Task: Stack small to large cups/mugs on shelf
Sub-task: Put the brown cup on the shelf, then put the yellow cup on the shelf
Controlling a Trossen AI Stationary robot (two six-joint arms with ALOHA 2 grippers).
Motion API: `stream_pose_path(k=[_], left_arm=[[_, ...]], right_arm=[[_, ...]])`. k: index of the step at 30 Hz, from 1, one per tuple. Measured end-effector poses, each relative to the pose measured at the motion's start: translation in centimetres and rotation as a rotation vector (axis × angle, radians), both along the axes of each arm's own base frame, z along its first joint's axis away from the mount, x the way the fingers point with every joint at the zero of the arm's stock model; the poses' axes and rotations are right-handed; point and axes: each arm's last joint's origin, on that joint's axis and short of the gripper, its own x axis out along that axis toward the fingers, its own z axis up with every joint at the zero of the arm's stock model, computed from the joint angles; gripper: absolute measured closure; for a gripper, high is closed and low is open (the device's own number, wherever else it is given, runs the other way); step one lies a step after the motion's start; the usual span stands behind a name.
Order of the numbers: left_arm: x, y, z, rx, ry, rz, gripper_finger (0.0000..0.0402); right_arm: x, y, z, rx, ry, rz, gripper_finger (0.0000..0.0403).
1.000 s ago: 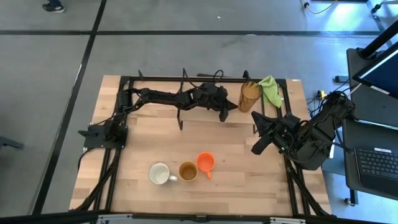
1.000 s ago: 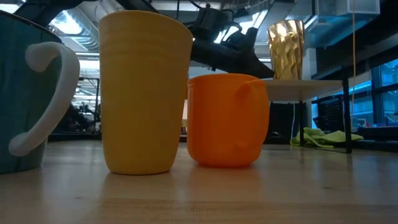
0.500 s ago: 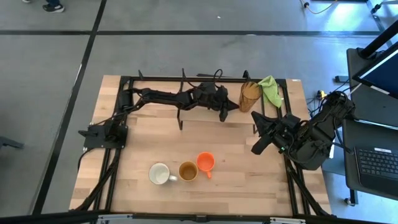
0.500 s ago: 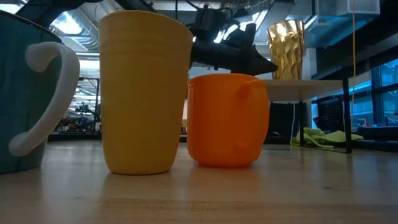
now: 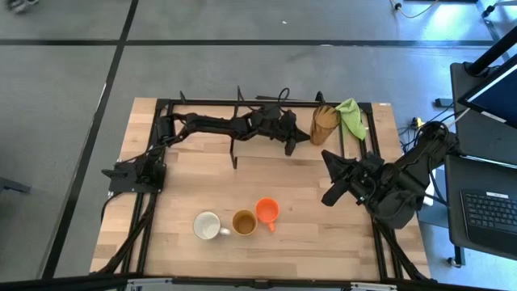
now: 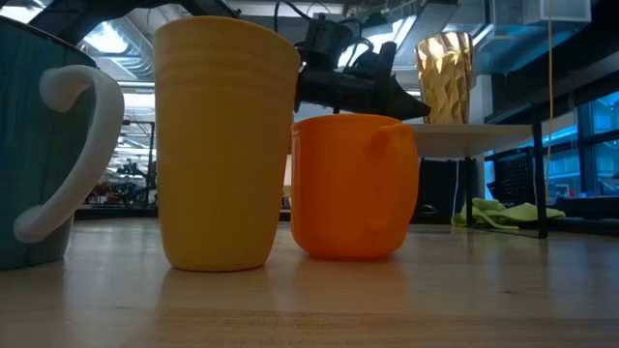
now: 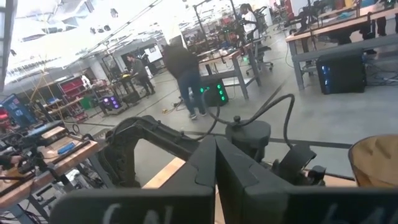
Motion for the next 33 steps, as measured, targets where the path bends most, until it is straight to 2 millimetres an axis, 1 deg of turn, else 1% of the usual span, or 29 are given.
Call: stream_pose_path(k=[3,6,11,13,16,17,19,20,24,27,29,31,33], left_arm=[[0.0,0.0,0.2,0.021,0.017,-0.005,0.0400],[-0.5,-0.8,1.1,0.042,0.058,-0.006,0.0401],[-2.4,-2.2,3.4,0.173,0.221,-0.002,0.0401],[-3.2,-2.8,3.7,0.210,0.305,0.008,0.0400],[-4.7,-4.4,5.1,0.283,0.415,0.023,0.0399],[-5.1,-5.0,6.0,0.310,0.419,0.035,0.0399],[-6.5,-6.3,7.7,0.343,0.457,0.034,0.0400],[-7.1,-6.8,8.6,0.351,0.447,0.032,0.0401],[-9.6,-8.9,12.0,0.365,0.413,0.004,0.0397],[-11.6,-10.6,14.4,0.369,0.377,-0.021,0.0397],[-12.4,-11.5,15.2,0.386,0.378,0.004,0.0400],[-13.4,-12.1,15.3,0.408,0.421,0.037,0.0400],[-13.8,-12.8,15.4,0.405,0.423,0.055,0.0397]], right_arm=[[0.0,0.0,-0.1,0.006,-0.006,0.001,0.0398],[-0.1,0.1,-0.1,0.004,-0.004,0.007,0.0398],[-0.3,0.2,-0.4,-0.023,0.024,0.012,0.0398],[-0.3,0.1,-0.7,-0.046,0.047,0.011,0.0398],[-0.7,-0.3,-1.6,-0.033,0.035,0.013,0.0398],[-1.0,-0.6,-1.9,-0.016,0.024,0.017,0.0398],[-1.5,-1.5,-2.8,0.033,0.011,0.030,0.0398],[-1.7,-2.0,-3.2,0.068,0.015,0.038,0.0398],[-2.4,-4.0,-4.8,0.266,0.079,0.033,0.0400],[-2.8,-4.6,-5.5,0.386,0.147,0.010,0.0400],[-2.8,-4.8,-6.2,0.433,0.211,-0.006,0.0400],[-2.9,-4.9,-7.4,0.473,0.263,-0.027,0.0401],[-2.9,-4.9,-8.8,0.510,0.287,-0.051,0.0401]])
